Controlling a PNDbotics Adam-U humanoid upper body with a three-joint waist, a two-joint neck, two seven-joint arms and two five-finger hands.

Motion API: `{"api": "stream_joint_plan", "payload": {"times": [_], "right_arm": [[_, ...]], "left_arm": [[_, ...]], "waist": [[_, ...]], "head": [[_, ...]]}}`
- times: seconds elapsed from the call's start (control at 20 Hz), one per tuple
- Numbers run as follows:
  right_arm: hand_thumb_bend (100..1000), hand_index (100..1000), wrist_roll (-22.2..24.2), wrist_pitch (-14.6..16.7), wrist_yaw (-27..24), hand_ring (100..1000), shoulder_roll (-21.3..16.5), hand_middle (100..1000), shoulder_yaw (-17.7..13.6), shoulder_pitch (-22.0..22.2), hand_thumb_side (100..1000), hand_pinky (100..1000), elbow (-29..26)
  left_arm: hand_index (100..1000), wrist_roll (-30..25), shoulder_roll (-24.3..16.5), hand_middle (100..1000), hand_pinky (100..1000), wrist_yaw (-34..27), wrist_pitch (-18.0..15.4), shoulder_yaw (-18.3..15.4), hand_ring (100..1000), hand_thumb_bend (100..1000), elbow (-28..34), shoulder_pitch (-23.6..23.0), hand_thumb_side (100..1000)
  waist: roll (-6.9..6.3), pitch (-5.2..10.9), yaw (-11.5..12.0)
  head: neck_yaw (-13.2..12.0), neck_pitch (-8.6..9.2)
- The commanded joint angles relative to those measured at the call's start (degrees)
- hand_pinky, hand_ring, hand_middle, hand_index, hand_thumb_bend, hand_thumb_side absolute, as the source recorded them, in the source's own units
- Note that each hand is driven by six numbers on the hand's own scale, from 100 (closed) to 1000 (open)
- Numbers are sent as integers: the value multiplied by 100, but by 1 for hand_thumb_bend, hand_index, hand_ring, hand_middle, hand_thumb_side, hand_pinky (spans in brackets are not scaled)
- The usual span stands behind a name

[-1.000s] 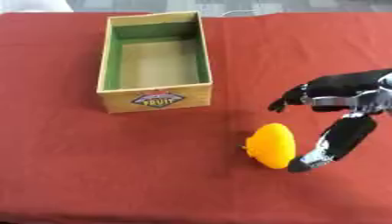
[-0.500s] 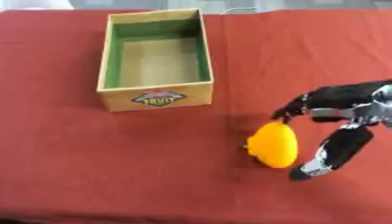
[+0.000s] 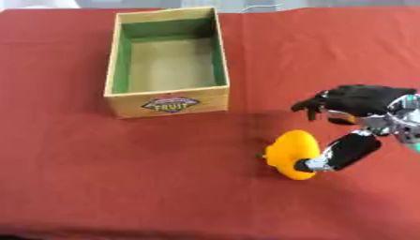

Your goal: Pick up objects on the table and place them in the box.

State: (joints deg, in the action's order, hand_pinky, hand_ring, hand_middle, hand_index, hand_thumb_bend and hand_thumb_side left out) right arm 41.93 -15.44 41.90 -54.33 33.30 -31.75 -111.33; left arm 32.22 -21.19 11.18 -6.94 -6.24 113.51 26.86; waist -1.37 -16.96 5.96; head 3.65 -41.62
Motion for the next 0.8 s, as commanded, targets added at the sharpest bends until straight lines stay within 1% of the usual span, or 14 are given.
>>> {"api": "stream_joint_plan", "payload": {"times": [0.05,0.15,0.2,0.25,0.3,0.35,0.45,0.5,0.6,0.65,0.7,0.75,0.8], "right_arm": [[561,977,31,120,89,843,-71,690,30,-38,713,818,24],[555,966,143,216,56,842,-57,686,57,-38,708,818,38],[524,957,194,253,37,842,-54,680,54,-43,709,819,39],[547,947,240,286,14,841,-51,672,46,-48,705,818,43],[542,940,280,314,-17,839,-45,665,34,-55,707,818,53],[539,935,311,331,-55,837,-35,659,18,-63,709,817,68],[520,896,319,334,-103,826,-18,625,-15,-88,699,807,88],[520,896,292,319,-113,826,-9,625,-26,-100,699,807,90],[473,808,170,249,-127,795,17,548,-50,-137,672,785,81],[419,741,67,188,-131,773,30,517,-67,-156,639,767,71],[410,732,-60,114,-129,770,39,513,-82,-171,633,764,57],[315,649,-201,35,-118,730,46,460,-101,-186,575,737,43],[271,622,-357,-51,-106,715,51,443,-114,-196,550,729,33]], "left_arm": [[801,-22,-115,660,576,8,-4,-34,601,140,108,106,905],[801,-30,-114,659,576,3,0,-37,601,139,108,109,905],[801,-32,-114,659,576,-2,0,-37,601,139,108,111,905],[801,-35,-114,660,576,-5,-2,-36,601,140,108,114,905],[801,-38,-114,659,576,-6,-1,-37,601,139,108,116,905],[801,-38,-112,660,576,-6,1,-39,601,138,108,117,905],[802,-37,-111,660,576,-6,3,-39,601,138,108,117,905],[802,-38,-110,660,576,-6,3,-37,601,138,108,118,905],[802,-39,-108,660,576,-6,3,-36,602,138,108,120,905],[802,-41,-108,660,576,-5,3,-35,601,138,108,119,905],[802,-43,-108,660,576,-5,4,-34,601,137,108,117,905],[802,-44,-108,660,575,-5,4,-35,602,137,108,115,905],[802,-43,-108,660,575,-6,5,-37,602,137,108,115,905]], "waist": [[-6,78,18],[-11,68,26],[-13,64,27],[-14,61,28],[-15,59,28],[-15,57,27],[-14,57,26],[-14,57,26],[-13,61,28],[-13,63,29],[-12,64,30],[-11,66,29],[-9,67,29]], "head": [[11,58],[14,50],[14,49],[15,47],[16,47],[18,47],[19,52],[20,54],[22,62],[22,64],[22,63],[20,64],[20,65]]}}
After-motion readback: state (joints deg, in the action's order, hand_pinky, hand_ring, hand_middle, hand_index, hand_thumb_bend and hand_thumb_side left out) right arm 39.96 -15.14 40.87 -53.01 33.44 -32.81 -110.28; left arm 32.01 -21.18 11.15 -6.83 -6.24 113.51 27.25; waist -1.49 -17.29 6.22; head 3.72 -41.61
